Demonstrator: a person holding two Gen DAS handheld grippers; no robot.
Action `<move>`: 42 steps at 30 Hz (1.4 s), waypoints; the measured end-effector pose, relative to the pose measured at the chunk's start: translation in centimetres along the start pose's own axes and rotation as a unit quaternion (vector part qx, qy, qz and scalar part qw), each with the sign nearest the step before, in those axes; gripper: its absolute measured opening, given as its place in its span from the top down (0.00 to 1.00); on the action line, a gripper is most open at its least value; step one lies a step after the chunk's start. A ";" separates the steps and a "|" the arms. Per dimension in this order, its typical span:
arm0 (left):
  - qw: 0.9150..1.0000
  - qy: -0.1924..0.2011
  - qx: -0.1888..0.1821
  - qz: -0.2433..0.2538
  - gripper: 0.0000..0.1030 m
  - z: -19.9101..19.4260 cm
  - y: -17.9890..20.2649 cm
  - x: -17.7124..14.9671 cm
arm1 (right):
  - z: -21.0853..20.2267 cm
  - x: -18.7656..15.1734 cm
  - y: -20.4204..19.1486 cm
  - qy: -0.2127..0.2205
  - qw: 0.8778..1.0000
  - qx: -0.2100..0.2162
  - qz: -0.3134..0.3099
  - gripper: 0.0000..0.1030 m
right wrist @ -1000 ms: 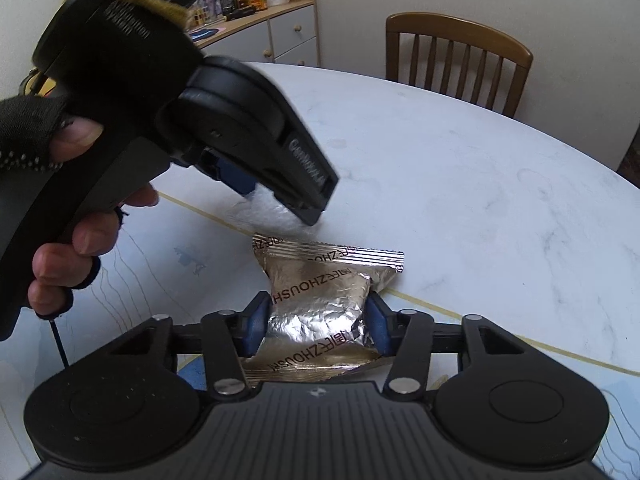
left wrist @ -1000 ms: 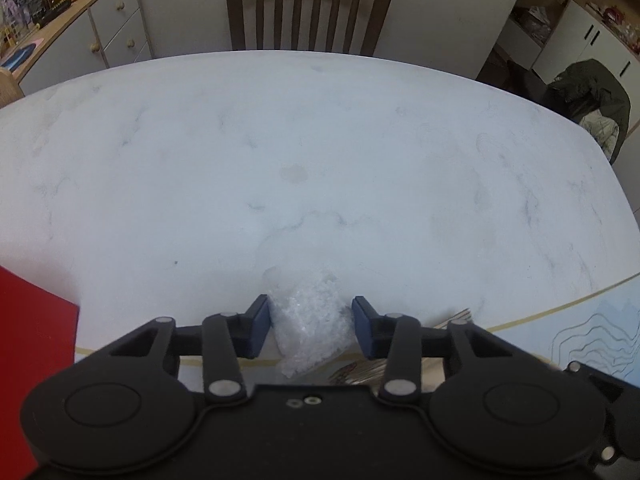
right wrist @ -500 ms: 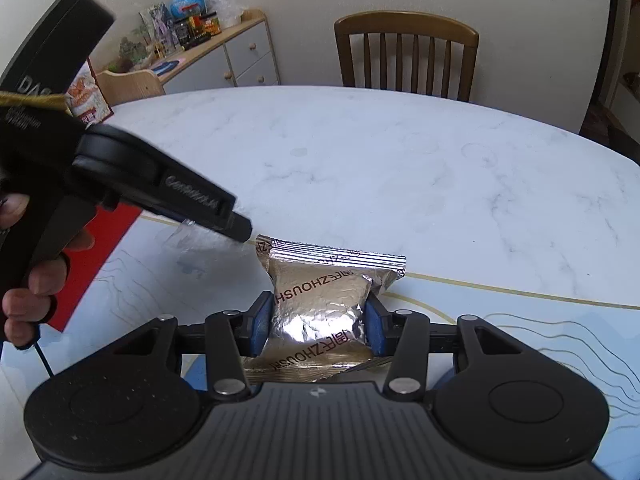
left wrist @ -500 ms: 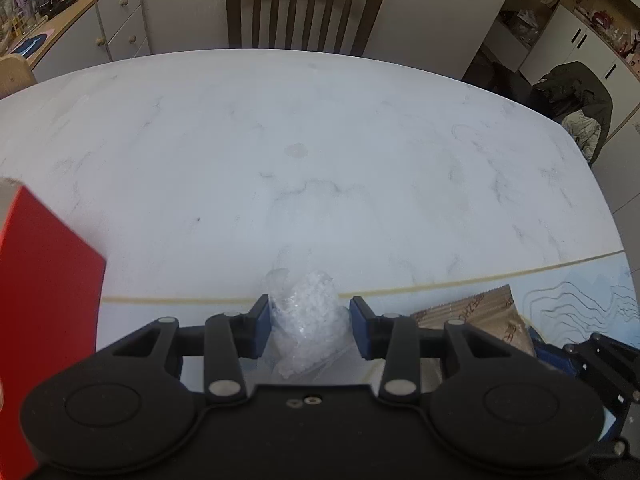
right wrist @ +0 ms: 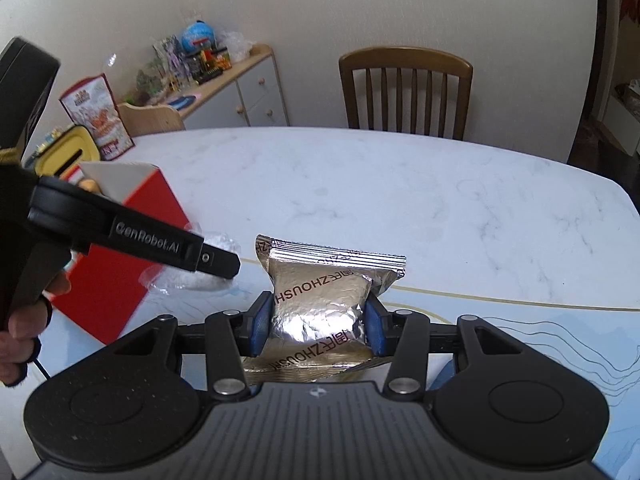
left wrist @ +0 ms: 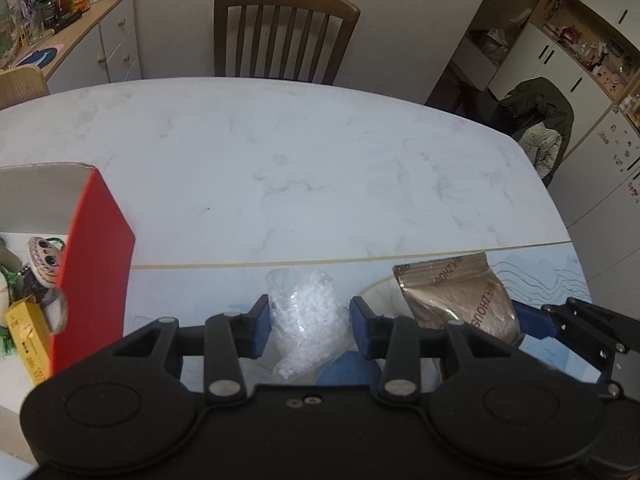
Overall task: Organize objects
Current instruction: 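Carry the foil bag and sachet with both grippers over the red box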
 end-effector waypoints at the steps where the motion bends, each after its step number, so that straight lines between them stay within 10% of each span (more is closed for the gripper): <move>1: 1.000 0.004 -0.001 0.001 0.62 -0.6 -0.2 -0.2 | -0.3 0.1 -0.4 0.000 1.000 0.002 0.002 0.55; 20: 0.999 0.041 -0.022 -0.015 0.62 -7.7 -7.5 -2.8 | -3.9 1.4 -10.6 0.029 0.999 0.011 -0.017 0.55; 42: 0.998 0.052 -0.014 -0.024 0.62 -10.4 -20.6 -3.6 | 1.4 3.4 -24.4 0.026 0.998 0.031 -0.046 0.55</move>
Point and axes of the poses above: each gripper's, at about its wrist camera, not at the fingertips, and z roughly the way its jaws point, y to its right, x to its top, the point moved 10 cm from there along z, roughly the way its jaws point, and after that the axes turned 8 degrees about x, right-handed, at the moved point
